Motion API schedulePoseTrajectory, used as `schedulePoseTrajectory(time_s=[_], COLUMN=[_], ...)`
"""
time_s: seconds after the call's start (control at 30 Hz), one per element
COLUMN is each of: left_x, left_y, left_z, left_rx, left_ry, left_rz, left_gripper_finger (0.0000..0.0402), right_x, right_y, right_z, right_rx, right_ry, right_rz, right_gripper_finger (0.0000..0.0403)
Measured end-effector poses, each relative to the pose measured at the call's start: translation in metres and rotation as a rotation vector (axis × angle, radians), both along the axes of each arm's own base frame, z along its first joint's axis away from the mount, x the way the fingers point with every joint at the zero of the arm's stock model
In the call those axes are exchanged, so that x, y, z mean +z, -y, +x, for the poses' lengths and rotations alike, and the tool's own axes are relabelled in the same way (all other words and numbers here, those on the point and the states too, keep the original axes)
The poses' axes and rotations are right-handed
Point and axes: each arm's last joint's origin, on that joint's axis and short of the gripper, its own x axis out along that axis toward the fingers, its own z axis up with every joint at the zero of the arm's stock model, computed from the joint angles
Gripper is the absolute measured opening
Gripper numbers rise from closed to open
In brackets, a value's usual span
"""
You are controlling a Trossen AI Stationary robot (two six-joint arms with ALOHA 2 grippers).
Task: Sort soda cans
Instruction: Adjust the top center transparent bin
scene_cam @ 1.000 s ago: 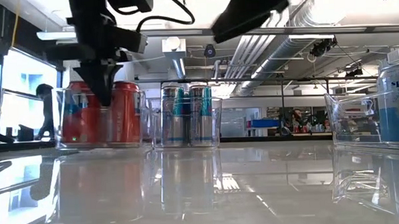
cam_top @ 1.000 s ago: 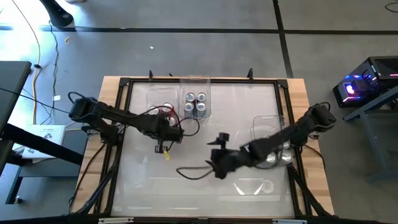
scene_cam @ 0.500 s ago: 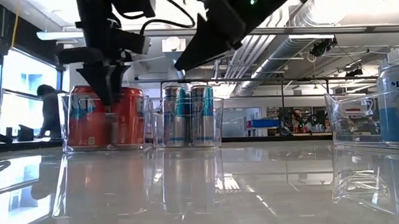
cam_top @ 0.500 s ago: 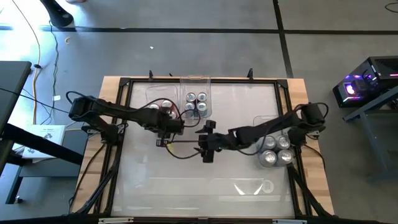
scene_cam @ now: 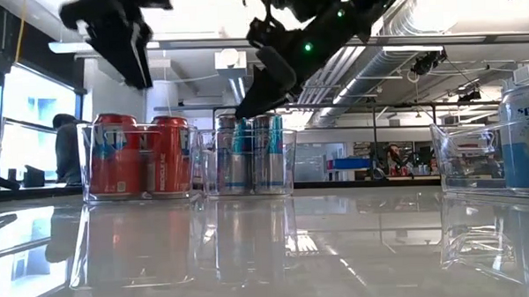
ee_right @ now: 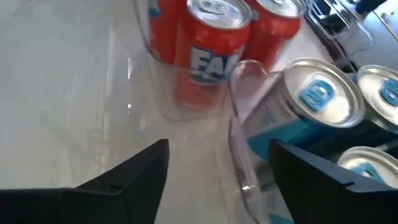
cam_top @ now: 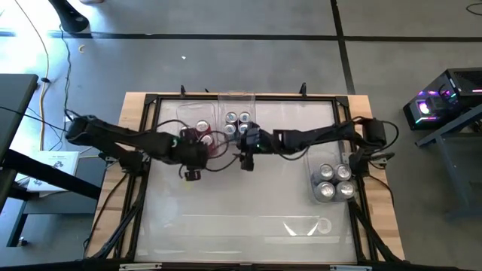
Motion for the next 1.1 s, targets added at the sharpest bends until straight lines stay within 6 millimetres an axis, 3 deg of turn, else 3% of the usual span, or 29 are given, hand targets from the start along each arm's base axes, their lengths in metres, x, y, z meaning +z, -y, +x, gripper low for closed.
schedulePoseTrajectory(time_s=[0.2,0.37,0.63,0.87,1.1], left_x=[0.011,0.011,0.009,0.008,0.008], left_y=[0.03,0.052,0.072,0.083,0.097], left_z=[-0.015,-0.023,-0.047,-0.068,-0.084], left_rx=[0.034,0.04,0.105,0.12,0.071], left_ry=[0.151,0.211,0.246,0.231,0.239], left_rz=[0.088,0.047,0.112,0.115,0.107], left_gripper_finger=[0.0173,0.017,0.017,0.0169,0.0169], right_x=[-0.012,-0.027,-0.036,-0.036,-0.039], right_y=[0.02,0.029,0.029,0.021,0.01], right_z=[0.002,0.004,0.006,0.007,0.004], right_rx=[-0.048,-0.055,-0.053,0.009,0.155], right_ry=[-0.03,-0.073,-0.095,-0.09,-0.146], right_rz=[0.006,0.023,0.039,0.085,0.133], right_gripper_finger=[0.0215,0.0184,0.012,0.0017,0.0004])
